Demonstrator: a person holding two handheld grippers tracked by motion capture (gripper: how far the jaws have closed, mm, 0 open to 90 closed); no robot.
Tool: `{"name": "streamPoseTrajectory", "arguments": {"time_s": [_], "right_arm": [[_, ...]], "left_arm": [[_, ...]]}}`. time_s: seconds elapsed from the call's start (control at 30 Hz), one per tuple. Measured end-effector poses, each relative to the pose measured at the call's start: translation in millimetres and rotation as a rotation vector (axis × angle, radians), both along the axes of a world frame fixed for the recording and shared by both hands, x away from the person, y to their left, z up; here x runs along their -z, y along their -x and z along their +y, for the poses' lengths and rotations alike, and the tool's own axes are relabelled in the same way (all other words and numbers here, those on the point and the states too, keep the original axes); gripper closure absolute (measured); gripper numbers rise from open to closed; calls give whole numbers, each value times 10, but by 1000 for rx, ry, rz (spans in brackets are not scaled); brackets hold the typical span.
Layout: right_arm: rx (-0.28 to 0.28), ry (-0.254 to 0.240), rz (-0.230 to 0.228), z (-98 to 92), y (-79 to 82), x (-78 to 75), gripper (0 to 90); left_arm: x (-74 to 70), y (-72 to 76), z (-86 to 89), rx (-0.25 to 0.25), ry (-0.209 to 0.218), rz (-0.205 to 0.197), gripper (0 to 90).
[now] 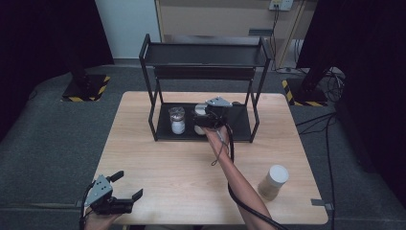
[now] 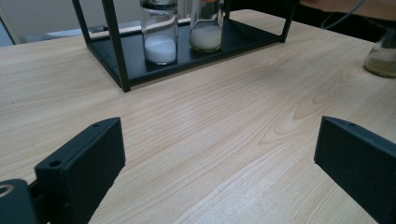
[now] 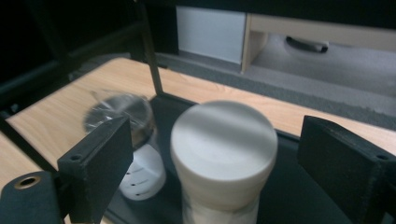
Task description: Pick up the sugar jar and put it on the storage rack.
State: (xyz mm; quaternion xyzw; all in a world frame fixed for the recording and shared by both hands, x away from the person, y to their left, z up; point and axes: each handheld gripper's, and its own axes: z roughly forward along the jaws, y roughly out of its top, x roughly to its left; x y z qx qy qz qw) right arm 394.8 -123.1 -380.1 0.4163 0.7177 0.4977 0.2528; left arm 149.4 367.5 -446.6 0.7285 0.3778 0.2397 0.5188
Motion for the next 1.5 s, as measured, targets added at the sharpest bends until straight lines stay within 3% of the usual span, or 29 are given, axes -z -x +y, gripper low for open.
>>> {"name": "streamPoseTrajectory", "arguments": {"time_s": [0.2, 0.4, 0.6, 0.77, 0.97, 1.1, 1.5], "right_arm": [[-82, -60, 13, -227, 210, -124, 100], [-187, -57, -2, -448, 454, -278, 100], [-290, -3, -18, -662, 692, -334, 102], [-352, -33, -2, -915, 876, -265, 101], [-410, 0, 13, -1127, 1100, -190, 100], [-419, -6, 29, -1261, 1256, -107, 98], [-444, 2, 10, -1597, 1712, 166, 99]], "left_arm": [[-2, -4, -9, 3, -5, 0, 9], [-2, -10, -14, 7, -6, 2, 9], [-5, -8, -16, 7, -7, 2, 9], [-5, -9, -21, 8, -9, 3, 9], [-9, -12, -28, 8, -12, 5, 9], [-8, -13, -32, 8, -12, 6, 9], [-11, -11, -42, 11, -16, 3, 9]]}}
